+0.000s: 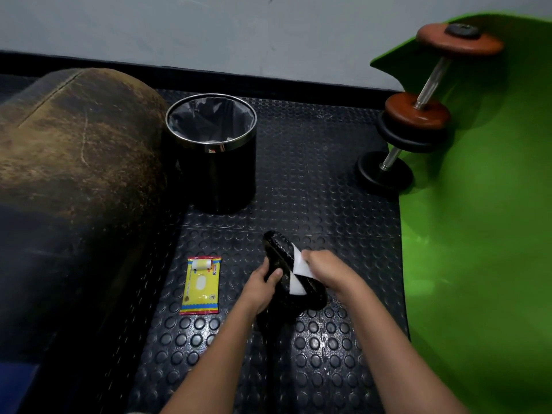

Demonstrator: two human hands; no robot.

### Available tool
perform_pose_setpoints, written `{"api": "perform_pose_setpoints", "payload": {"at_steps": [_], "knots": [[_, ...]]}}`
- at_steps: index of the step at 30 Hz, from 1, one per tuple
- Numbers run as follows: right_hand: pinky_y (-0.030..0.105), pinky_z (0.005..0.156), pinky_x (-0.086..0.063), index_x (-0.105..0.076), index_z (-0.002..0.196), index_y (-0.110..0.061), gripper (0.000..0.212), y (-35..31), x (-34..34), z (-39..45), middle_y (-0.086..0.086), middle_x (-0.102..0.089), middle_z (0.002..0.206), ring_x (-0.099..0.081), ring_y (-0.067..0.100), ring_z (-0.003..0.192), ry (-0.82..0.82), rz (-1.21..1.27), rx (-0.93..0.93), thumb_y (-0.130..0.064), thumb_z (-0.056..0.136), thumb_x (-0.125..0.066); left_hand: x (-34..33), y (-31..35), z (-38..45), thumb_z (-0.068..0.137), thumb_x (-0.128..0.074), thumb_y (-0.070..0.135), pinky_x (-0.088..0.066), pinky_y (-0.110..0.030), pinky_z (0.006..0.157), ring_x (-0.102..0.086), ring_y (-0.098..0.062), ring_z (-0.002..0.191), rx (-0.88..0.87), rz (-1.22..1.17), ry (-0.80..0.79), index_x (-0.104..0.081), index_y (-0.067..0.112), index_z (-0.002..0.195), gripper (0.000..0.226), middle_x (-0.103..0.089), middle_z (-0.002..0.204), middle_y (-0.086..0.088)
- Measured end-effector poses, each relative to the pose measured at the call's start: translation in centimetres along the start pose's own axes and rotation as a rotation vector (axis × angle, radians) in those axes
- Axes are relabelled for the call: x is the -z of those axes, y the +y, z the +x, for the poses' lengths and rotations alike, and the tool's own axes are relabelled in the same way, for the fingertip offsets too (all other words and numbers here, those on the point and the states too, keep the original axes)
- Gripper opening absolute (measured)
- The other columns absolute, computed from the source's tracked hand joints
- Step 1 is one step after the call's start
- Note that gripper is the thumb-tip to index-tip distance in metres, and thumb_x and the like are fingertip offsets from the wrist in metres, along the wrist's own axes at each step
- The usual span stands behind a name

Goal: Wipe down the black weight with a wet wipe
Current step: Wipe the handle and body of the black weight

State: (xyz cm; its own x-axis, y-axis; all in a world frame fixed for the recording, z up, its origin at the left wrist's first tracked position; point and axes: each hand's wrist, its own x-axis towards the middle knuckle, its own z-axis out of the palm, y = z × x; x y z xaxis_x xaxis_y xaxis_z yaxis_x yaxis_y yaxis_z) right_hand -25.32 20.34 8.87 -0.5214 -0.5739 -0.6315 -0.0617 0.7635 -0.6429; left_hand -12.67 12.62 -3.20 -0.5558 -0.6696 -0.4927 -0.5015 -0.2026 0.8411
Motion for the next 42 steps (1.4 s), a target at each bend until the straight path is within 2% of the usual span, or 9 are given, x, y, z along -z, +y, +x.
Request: {"api": "perform_pose_setpoints", "payload": {"at_steps": [5, 10, 14, 20, 26, 29, 33, 37, 42], "knots": [[0.034, 0.068, -0.039, -0.066, 0.099, 0.001, 0.034, -0.4, 0.0, 0.6, 0.014, -0.068, 0.097, -0.057, 0.024, 0.079, 0.014, -0.013, -0.023, -0.020, 0.086, -0.043, 0.0, 0.3, -0.2, 0.094, -0.051, 0.044, -0.037, -0.040, 0.110, -0.046, -0.021, 0.129, 0.000, 0.012, 0.001, -0.025, 0.034, 0.148, 0.062, -0.044, 0.146, -0.003], [0.030, 0.068, -0.040, -0.063, 0.108, -0.002, 0.035, -4.1, -1.8, 1.6, 0.013, -0.063, 0.102, -0.057, 0.025, 0.084, 0.071, -0.118, 0.087, -0.026, 0.097, -0.041, 0.2, 0.7, -0.6, 0.093, -0.054, 0.040, -0.037, -0.032, 0.108, -0.048, -0.017, 0.127, -0.006, 0.027, -0.003, -0.030, 0.032, 0.148, 0.061, -0.049, 0.140, 0.004], [0.028, 0.054, -0.034, -0.061, 0.102, -0.006, 0.036, -5.0, -3.6, 1.1, 0.009, -0.061, 0.098, -0.054, 0.018, 0.072, 0.149, -0.346, 0.209, -0.029, 0.103, -0.033, 0.3, 0.0, -0.2, 0.088, -0.058, 0.044, -0.036, -0.035, 0.110, -0.048, -0.013, 0.127, -0.008, 0.018, -0.016, -0.033, 0.028, 0.147, 0.065, -0.052, 0.140, 0.001], [0.033, 0.062, -0.043, -0.061, 0.088, -0.013, 0.039, -1.6, -2.3, -1.8, 0.008, -0.067, 0.090, -0.062, 0.026, 0.079, 0.242, -0.452, 0.234, -0.039, 0.102, -0.036, 0.5, 0.8, -1.0, 0.091, -0.058, 0.039, -0.040, -0.034, 0.107, -0.053, -0.014, 0.121, -0.016, -0.010, -0.015, -0.036, 0.027, 0.145, 0.060, -0.056, 0.132, 0.004], [0.032, 0.069, -0.042, -0.061, 0.112, -0.011, 0.027, -2.6, -3.7, -3.3, 0.008, -0.065, 0.108, -0.061, 0.025, 0.090, 0.396, -0.607, 0.325, -0.029, 0.103, -0.043, 0.3, 0.8, -0.9, 0.086, -0.058, 0.046, -0.042, -0.037, 0.105, -0.056, -0.015, 0.118, 0.002, -0.009, 0.001, -0.037, 0.031, 0.144, 0.064, -0.059, 0.130, 0.004], [0.035, 0.078, -0.047, -0.057, 0.123, -0.010, 0.027, -4.0, -4.7, -2.2, 0.010, -0.062, 0.117, -0.062, 0.028, 0.106, 0.385, -0.635, 0.350, -0.025, 0.103, -0.045, 0.2, 0.3, -0.3, 0.068, -0.054, 0.055, -0.045, -0.043, 0.101, -0.059, -0.019, 0.115, 0.026, 0.012, 0.012, -0.043, 0.031, 0.141, 0.078, -0.064, 0.126, -0.002], [0.033, 0.072, -0.046, -0.059, 0.117, -0.007, 0.022, -6.3, -5.7, -0.3, 0.012, -0.062, 0.115, -0.062, 0.029, 0.105, 0.316, -0.735, 0.346, -0.014, 0.098, -0.052, 0.2, 0.4, -0.3, 0.085, -0.056, 0.023, -0.050, -0.039, 0.089, -0.063, -0.025, 0.105, 0.031, 0.026, 0.025, -0.058, 0.021, 0.125, 0.040, -0.070, 0.111, -0.005], [0.037, 0.079, -0.051, -0.061, 0.115, -0.006, 0.025, -9.0, -6.4, 1.7, 0.014, -0.063, 0.118, -0.061, 0.031, 0.110, 0.178, -0.924, 0.285, -0.005, 0.092, -0.052, 0.0, 0.4, -0.2, 0.086, -0.059, 0.023, -0.048, -0.031, 0.078, -0.064, -0.023, 0.103, -0.005, 0.009, 0.029, -0.061, 0.015, 0.119, 0.034, -0.070, 0.107, -0.003], [0.036, 0.080, -0.046, -0.055, 0.130, -0.006, 0.037, -10.9, -6.5, 4.3, 0.011, -0.055, 0.133, -0.056, 0.031, 0.119, -0.006, -1.120, 0.161, -0.012, 0.094, -0.054, -1.2, -1.1, 0.9, 0.071, -0.058, 0.050, -0.043, -0.043, 0.105, -0.054, -0.019, 0.123, 0.015, -0.039, 0.053, -0.050, 0.018, 0.132, 0.069, -0.057, 0.131, -0.003]]}}
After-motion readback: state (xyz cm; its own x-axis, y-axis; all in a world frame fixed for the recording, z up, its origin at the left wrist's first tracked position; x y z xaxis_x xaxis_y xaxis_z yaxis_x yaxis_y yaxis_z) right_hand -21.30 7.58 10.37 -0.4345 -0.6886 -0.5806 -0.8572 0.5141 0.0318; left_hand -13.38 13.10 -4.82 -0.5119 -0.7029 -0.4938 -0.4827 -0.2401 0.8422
